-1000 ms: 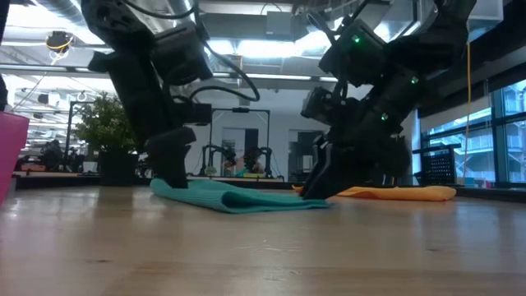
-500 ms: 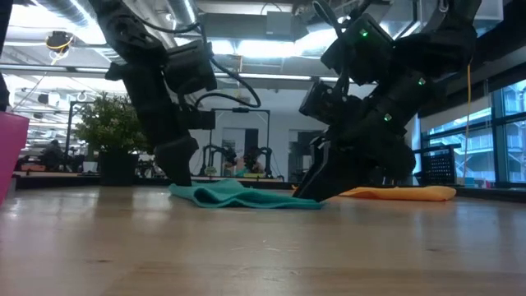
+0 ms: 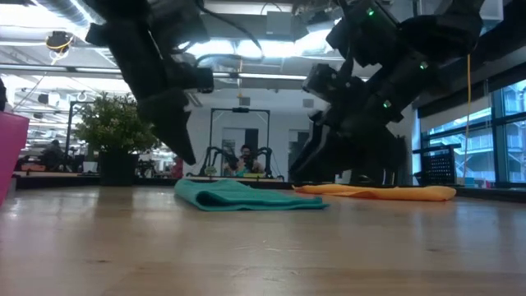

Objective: Roll microfiber towels into tight, uniform cylinder then place into a basket
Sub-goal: Roll the blue microfiber towel

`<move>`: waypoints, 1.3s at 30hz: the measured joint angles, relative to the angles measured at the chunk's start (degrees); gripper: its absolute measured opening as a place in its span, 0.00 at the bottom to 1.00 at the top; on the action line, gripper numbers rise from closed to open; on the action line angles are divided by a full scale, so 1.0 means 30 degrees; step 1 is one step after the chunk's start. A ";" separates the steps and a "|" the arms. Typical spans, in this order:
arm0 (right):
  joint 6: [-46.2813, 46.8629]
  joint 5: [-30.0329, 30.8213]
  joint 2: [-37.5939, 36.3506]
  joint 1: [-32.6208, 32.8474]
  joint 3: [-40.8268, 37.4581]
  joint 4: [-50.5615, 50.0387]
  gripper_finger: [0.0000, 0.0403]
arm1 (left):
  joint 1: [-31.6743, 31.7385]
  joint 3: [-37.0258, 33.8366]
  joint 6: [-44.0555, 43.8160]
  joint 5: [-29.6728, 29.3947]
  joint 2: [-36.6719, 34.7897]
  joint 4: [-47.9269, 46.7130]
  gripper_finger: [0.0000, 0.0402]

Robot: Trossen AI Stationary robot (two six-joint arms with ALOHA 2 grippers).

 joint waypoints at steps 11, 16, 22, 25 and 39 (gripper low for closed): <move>-0.2020 0.0058 -0.0261 0.0604 -0.0007 0.0051 0.37 | -0.4638 0.0000 -0.3769 -0.2720 0.0004 0.0116 0.18; -0.2017 0.0058 -0.0261 0.0604 -0.0007 0.0138 0.37 | -0.5879 0.0000 -0.5134 -0.2015 0.0004 0.0249 0.18; -0.1940 -0.0481 -0.0261 0.0596 -0.0007 0.0276 0.37 | -0.6364 0.0000 -0.5152 -0.1671 0.0004 0.1052 0.18; -0.1940 -0.1616 -0.0261 0.0596 -0.0007 0.0260 0.37 | -0.6353 0.0000 -0.5552 -0.1560 0.0004 0.1053 0.18; -0.4771 -0.3650 0.0496 0.0604 0.0015 0.0006 0.37 | -0.6363 0.0000 -0.5533 -0.1413 0.0004 0.1020 0.18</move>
